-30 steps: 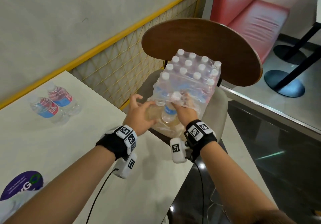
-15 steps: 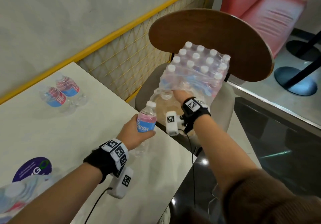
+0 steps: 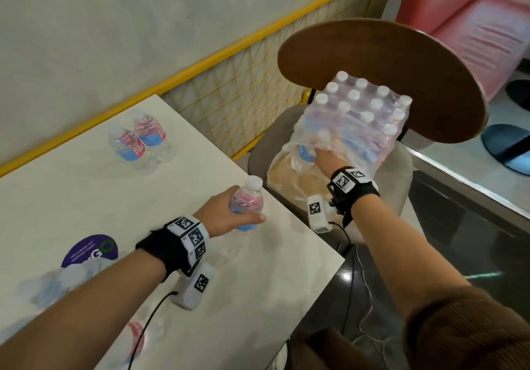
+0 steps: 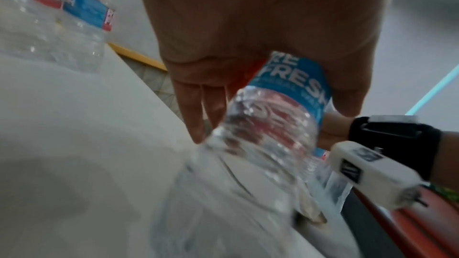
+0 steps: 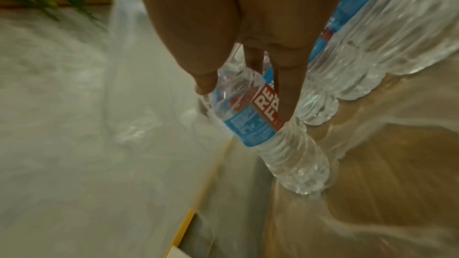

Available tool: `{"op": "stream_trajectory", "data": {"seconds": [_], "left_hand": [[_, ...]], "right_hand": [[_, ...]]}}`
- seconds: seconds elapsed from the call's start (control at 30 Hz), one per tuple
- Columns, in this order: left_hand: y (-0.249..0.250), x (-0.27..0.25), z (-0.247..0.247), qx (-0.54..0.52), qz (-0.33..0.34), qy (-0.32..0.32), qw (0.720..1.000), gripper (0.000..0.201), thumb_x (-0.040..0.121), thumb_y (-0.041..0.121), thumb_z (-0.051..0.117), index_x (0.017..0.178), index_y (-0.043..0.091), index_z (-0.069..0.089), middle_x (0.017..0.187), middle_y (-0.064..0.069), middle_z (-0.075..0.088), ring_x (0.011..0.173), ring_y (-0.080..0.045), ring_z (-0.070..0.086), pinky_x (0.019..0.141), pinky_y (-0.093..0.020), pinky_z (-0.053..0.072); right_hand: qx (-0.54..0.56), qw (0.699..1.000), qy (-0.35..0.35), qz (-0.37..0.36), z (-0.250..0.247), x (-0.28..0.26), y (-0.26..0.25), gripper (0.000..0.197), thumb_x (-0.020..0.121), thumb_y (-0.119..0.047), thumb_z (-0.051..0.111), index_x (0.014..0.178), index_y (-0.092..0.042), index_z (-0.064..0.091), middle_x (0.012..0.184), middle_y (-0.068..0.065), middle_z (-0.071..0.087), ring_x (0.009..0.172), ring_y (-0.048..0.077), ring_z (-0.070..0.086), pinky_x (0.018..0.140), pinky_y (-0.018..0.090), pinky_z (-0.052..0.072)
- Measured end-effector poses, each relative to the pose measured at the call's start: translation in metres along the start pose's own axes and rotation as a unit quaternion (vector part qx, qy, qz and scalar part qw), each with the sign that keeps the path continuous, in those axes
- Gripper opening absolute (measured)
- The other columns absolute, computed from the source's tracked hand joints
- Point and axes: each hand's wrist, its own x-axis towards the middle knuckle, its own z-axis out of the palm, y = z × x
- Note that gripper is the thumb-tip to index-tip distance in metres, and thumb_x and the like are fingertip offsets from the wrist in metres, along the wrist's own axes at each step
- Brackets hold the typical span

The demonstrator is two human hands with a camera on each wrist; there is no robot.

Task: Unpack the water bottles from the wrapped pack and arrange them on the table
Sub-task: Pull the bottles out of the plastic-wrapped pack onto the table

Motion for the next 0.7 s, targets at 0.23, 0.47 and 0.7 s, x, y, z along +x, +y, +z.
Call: {"op": "stream_trajectory", "data": {"seconds": [0.23, 0.47, 0.7], "left_hand": [[-0.011, -0.023, -0.024, 0.197, -0.051, -0.058, 0.977, 0.041, 0.061, 0.039, 0.084, 0.092, 0.022, 0.063, 0.097, 0.003, 0.065, 0.096, -0.019, 0.063, 0.082, -0.028, 0.047], [-0.024, -0.064, -0.041, 0.246, -0.027, -0.059, 0.967, 0.055, 0.066, 0.031, 0.083, 0.113, 0.020, 0.055, 0.110, 0.002, 0.059, 0.099, -0.020, 0.055, 0.081, -0.029, 0.045], [-0.027, -0.101, -0.047, 0.368, -0.021, -0.151, 0.917, 0.060, 0.077, 0.023, 0.075, 0.130, 0.023, 0.048, 0.134, -0.001, 0.048, 0.118, -0.022, 0.049, 0.086, -0.027, 0.039]], "right_hand": [[-0.004, 0.979, -0.006, -0.204, 0.030, -0.059, 0.031, 0.037, 0.083, -0.052, 0.060, 0.115, -0.034, 0.053, 0.111, -0.007, 0.059, 0.101, 0.020, 0.059, 0.089, 0.046, 0.050], [-0.075, 0.919, -0.216, -0.322, 0.083, -0.161, 0.031, 0.023, 0.086, -0.038, 0.063, 0.107, -0.038, 0.054, 0.112, -0.014, 0.059, 0.104, 0.011, 0.056, 0.095, 0.037, 0.046], [-0.093, 0.854, -0.358, -0.367, 0.156, -0.248, 0.017, 0.032, 0.087, -0.030, 0.066, 0.117, -0.027, 0.058, 0.119, -0.008, 0.057, 0.110, 0.004, 0.051, 0.089, 0.015, 0.044]]}}
